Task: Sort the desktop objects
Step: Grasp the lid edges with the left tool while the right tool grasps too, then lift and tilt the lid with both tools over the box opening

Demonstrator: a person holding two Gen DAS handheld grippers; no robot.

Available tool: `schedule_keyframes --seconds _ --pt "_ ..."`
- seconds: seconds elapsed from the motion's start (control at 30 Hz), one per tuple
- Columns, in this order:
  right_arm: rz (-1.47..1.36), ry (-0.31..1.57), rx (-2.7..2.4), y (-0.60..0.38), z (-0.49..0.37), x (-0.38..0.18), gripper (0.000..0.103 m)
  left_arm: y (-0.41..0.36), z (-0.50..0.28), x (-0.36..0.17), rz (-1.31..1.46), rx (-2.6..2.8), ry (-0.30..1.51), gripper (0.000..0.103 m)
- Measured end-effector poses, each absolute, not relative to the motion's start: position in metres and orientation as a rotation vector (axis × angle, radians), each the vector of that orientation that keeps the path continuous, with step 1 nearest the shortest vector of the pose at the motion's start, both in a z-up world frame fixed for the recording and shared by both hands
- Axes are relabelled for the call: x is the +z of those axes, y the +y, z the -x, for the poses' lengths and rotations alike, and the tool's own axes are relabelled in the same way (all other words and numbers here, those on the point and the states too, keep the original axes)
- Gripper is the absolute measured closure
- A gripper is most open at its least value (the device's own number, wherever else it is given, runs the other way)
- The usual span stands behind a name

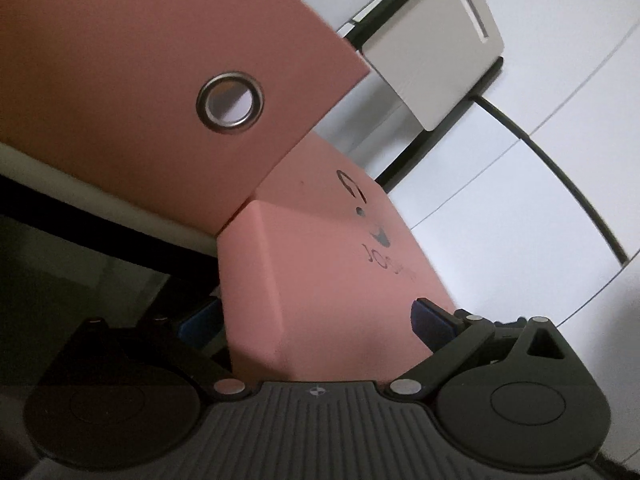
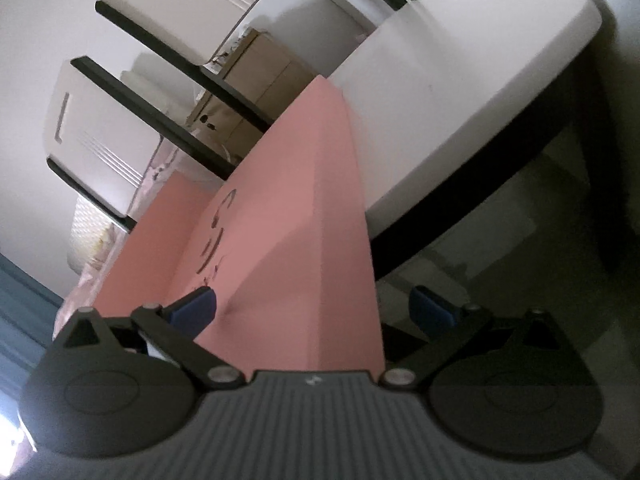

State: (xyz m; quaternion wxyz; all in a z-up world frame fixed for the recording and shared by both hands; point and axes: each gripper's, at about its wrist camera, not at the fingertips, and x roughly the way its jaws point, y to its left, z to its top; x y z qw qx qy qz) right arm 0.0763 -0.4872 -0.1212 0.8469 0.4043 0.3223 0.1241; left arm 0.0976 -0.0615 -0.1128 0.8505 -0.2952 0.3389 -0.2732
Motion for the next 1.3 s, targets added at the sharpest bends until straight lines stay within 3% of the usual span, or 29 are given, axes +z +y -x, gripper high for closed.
schedule_keyframes --seconds 0.03,0.13,0.23,0.9,1.3 --pt "-0.864 0.676 0.271 -0.487 -0.077 -0.122 0.003 -0.062 -0.099 -0.112 0.622 -0.567 0.712 0.006" --pt "-0.873 0.663 0.295 -0.486 -0.077 -0.117 0.03 -0.062 -0.097 -0.105 0.598 -0.539 0.691 0.012" --pt "-0.859 0.638 0.299 -0.484 -0.071 -0.104 0.032 -0.062 -0.095 -0.098 0.563 -0.541 0.681 0.017" --pt "-0.772 0.359 0.319 -0.489 -0.025 -0.006 0.035 -0.055 -0.088 -0.028 0.632 -0.703 0.56 0.015" --pt "-0.794 0.273 0.331 -0.458 -0.049 0.036 0.035 -0.016 -0.094 0.021 0.618 -0.674 0.447 0.015"
